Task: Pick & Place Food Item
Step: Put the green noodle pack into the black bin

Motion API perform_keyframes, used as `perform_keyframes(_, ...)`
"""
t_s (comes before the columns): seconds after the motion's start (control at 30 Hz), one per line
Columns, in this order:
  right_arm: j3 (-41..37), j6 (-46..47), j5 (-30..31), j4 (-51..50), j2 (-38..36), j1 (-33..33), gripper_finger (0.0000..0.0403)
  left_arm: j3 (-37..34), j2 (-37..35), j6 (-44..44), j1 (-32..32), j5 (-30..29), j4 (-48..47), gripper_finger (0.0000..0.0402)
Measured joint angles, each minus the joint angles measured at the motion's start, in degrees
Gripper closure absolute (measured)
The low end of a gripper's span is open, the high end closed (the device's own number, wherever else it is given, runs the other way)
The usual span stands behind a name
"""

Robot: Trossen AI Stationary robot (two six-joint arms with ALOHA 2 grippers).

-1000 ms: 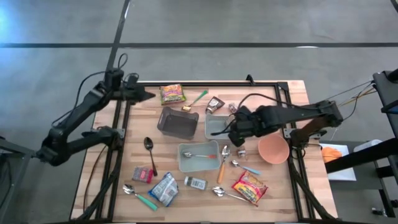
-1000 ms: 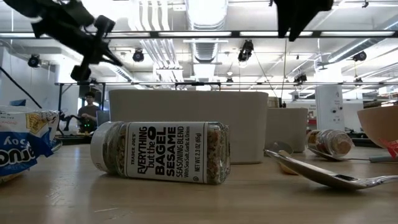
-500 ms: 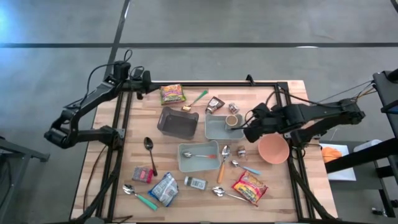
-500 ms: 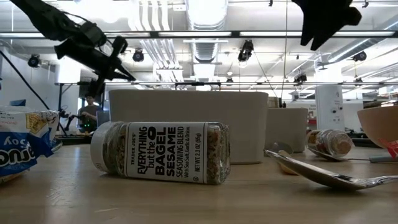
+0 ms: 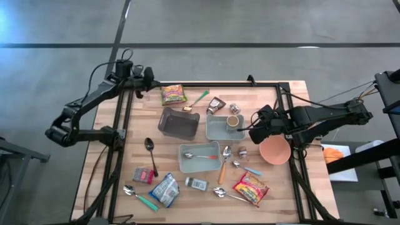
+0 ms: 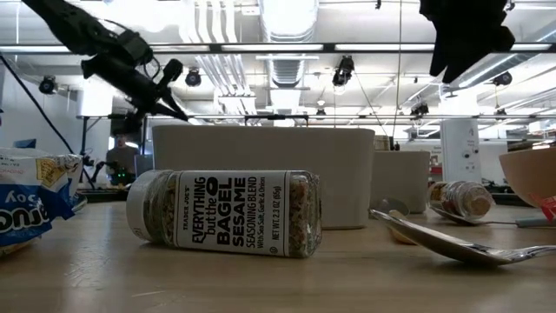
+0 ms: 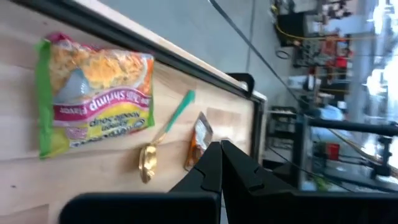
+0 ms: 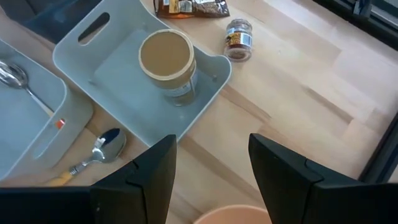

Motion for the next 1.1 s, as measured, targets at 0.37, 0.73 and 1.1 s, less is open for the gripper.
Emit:
perform_keyframes(0.37, 0.39, -3.11, -0.22, -0.09, -0.37, 0.04, 0.0203, 12.06, 1.58, 20.86, -8.09, -25.51, -14.57, 0.0401)
perform_keyframes(0.73, -0.11, -3.18, -0.23, -0.10, -0.34, 0.09, 0.0203, 10.75, 9.23, 23.31, -8.24, -20.02, -15.05, 0.0332)
perform_keyframes(1.1, -0.11, -3.18, -0.53, 0.01, -0.34, 0.13, 0.0203, 10.73, 21.77, 19.65, -8.20, -18.26, -15.41, 0.0178)
